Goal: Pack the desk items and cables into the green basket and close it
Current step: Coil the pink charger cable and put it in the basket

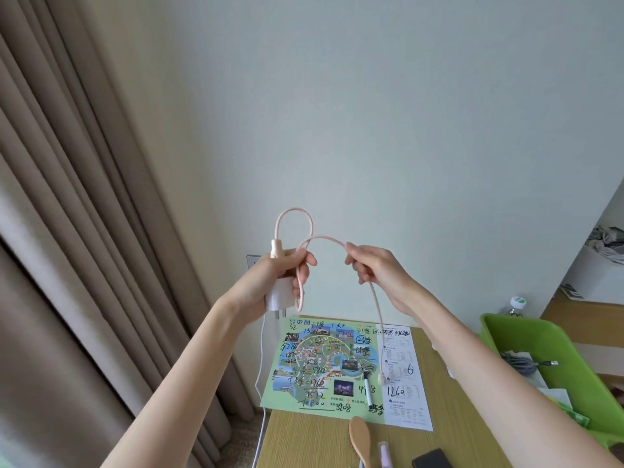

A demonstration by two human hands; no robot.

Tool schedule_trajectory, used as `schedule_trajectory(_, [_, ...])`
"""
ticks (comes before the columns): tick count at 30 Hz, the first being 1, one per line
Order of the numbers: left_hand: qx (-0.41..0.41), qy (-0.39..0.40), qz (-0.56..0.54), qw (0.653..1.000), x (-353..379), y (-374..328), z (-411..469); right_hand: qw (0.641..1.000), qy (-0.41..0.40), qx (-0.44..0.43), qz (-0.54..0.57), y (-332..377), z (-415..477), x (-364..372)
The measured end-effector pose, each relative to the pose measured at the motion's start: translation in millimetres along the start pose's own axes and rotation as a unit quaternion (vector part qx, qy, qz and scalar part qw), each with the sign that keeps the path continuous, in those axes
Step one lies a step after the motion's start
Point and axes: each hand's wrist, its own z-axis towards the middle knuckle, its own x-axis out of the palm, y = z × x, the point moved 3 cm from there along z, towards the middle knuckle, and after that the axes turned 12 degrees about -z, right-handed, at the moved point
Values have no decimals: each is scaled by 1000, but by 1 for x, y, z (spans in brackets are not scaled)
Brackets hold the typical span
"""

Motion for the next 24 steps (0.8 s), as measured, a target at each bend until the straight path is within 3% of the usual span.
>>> schedule_trajectory(2, [23, -19, -30, 999, -4, -6, 0, 1000, -22, 1, -19, -9, -2, -2])
schedule_trajectory(6, [21, -64, 33, 997, 0, -6, 0, 998, -45, -27, -37, -4, -6, 3])
schedule_trajectory(14, [63, -87, 62, 992, 34, 0, 2, 997, 34, -59, 32, 30, -18, 24])
schedule_trajectory(24, [179, -154, 77, 969, 57, -6, 3, 998, 38, 47, 2, 29, -23, 13])
